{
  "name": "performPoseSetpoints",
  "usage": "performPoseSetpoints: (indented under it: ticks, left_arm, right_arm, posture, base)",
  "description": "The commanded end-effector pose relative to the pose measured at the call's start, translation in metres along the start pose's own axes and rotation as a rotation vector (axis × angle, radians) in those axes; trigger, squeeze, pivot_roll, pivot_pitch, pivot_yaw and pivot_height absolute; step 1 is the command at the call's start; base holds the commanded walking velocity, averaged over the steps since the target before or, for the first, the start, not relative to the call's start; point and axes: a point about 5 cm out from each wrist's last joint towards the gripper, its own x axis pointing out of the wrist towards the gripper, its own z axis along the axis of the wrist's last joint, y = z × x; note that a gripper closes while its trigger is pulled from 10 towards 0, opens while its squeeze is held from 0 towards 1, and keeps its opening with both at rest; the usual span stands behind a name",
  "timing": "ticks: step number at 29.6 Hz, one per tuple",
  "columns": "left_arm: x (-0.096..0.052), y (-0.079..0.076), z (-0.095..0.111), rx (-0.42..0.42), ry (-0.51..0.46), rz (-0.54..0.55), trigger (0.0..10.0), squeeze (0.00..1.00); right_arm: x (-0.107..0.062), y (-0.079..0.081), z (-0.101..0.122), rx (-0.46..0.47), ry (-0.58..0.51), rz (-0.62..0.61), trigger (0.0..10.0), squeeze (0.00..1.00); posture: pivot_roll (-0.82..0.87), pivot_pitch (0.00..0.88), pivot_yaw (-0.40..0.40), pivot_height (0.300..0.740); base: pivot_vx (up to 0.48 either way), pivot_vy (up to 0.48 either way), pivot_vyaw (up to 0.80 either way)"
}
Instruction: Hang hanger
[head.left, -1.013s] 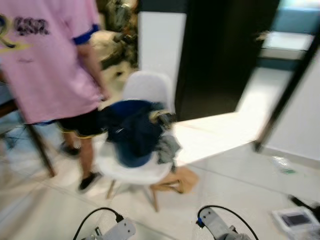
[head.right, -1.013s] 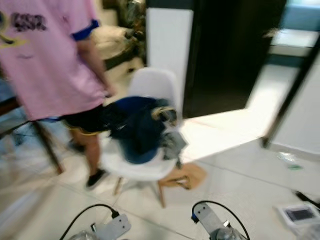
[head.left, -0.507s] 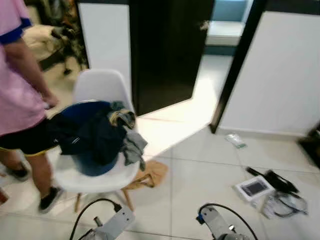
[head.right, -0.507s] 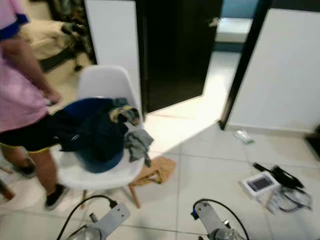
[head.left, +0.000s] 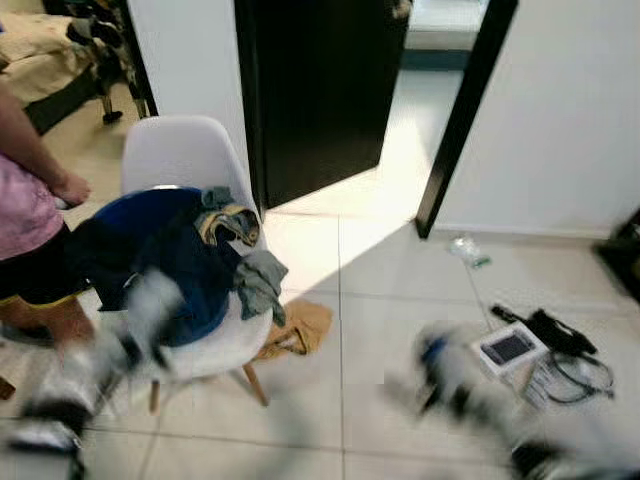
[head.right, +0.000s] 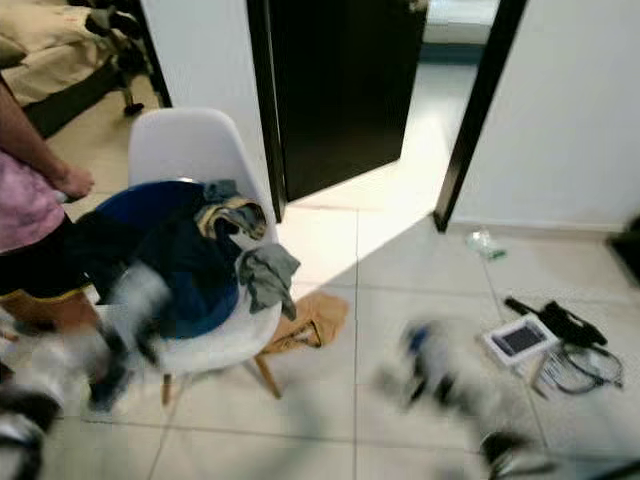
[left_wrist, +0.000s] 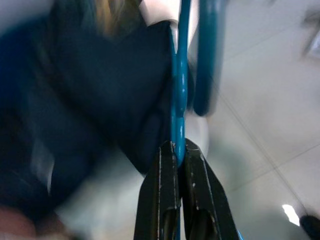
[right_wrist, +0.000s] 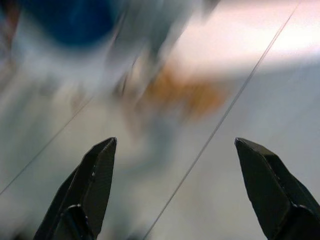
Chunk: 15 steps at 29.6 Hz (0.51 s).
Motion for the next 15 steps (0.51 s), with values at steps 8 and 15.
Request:
performPoseSetpoints:
  ticks: [8, 15]
  left_arm:
    - [-0.008, -0.044, 0.005, 0.14, 0.007, -0.416, 10.0, 0.0]
    - [-0.026, -0.043, 0.062, 0.176, -0.18, -0.63, 10.0, 0.0]
  right_arm:
    - [-0.007, 0.011, 0.057, -0.105, -0.133, 0.404, 10.0, 0.0]
    - [-0.029, 0.034, 0.115, -0.26, -0.241, 0.747, 10.0, 0.0]
  posture:
    - [0.04, 0.0, -0.02, 0.74]
    - [0.04, 0.0, -0.014, 0.74]
  base:
    - [0.0, 0.0, 0.0]
    - [0.0, 0.0, 0.0]
